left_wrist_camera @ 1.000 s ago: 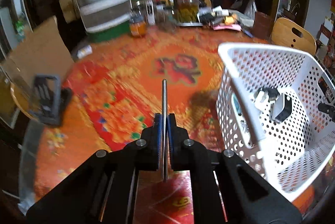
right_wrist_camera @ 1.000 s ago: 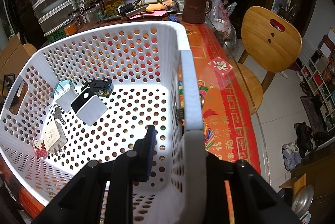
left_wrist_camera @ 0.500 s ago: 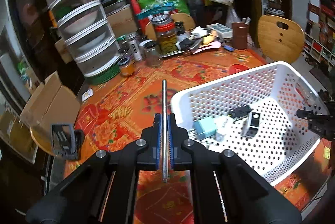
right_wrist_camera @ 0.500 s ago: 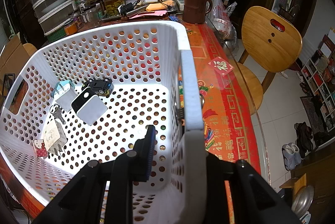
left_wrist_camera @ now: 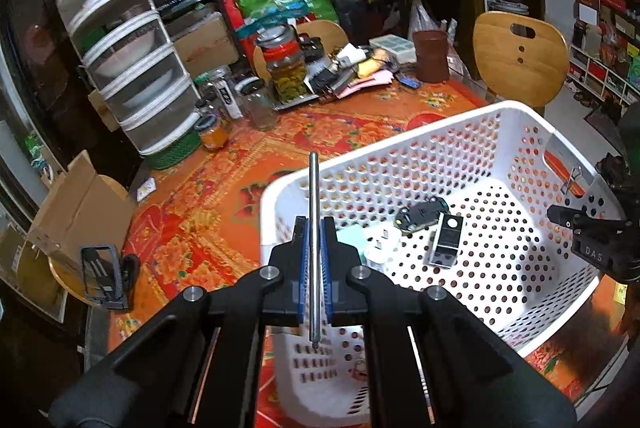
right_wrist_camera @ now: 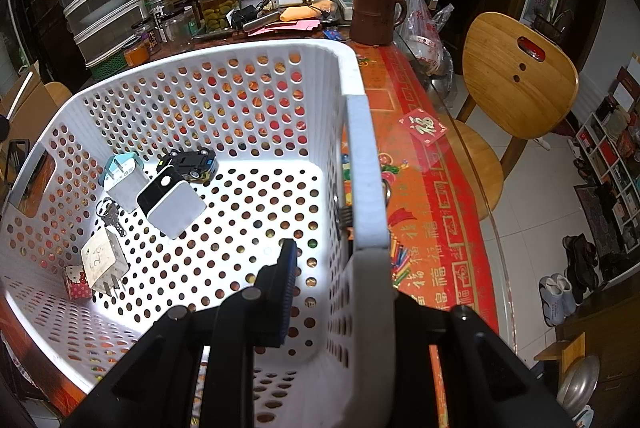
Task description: Organize rigid objects
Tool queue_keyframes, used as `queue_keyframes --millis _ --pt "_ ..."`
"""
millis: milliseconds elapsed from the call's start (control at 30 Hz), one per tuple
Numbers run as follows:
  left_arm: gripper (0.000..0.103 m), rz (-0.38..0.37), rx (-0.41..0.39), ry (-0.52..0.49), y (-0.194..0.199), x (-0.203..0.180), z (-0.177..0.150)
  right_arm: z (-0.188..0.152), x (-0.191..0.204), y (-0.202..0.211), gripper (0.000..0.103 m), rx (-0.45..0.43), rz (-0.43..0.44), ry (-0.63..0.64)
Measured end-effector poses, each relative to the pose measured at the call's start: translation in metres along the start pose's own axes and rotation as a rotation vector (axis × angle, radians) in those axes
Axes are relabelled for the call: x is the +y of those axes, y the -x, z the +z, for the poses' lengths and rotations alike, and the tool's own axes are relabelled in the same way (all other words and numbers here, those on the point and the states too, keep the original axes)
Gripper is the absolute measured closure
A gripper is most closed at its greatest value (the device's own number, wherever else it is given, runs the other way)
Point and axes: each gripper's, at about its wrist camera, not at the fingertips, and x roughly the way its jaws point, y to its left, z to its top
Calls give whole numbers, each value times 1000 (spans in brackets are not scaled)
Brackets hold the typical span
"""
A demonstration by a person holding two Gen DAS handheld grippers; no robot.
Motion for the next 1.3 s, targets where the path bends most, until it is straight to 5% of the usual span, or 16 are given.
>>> queue_keyframes --millis 167,200,267,300,333,367,533,567,633,667,833,1133,1300 --pt "96 -7 41 -7 -22 -10 -9 0 0 0 81 0 0 0" --pt "89 -20 47 -1 -27 -10 -12 0 0 0 81 0 0 0" --pt "53 -21 47 14 -31 -8 -17 0 0 0 81 0 0 0" --pt "21 -3 29 20 -30 -6 -20 0 0 0 81 0 -1 1" --pt "4 17 4 24 -27 -3 -23 0 0 0 81 0 0 1" --pt "1 33 -27 26 -22 -1 -27 0 0 0 80 0 0 1" --pt "1 19 -90 59 5 12 -44 0 1 0 79 6 -3 -1" --pt "1 8 -97 69 11 15 -49 0 1 0 76 6 0 -1" --pt "1 -10 -115 82 20 20 -57 0 1 0 49 7 11 2" --pt "1 -21 -125 90 26 23 -63 -1 0 1 44 6 19 4" --pt "1 -44 -158 139 58 40 -88 -12 -11 38 39 -60 39 -39" --pt "1 20 -283 274 178 75 -152 -101 25 197 0 -448 -35 -17" --pt "1 8 -333 291 231 77 -179 -157 49 249 0 -547 56 -38"
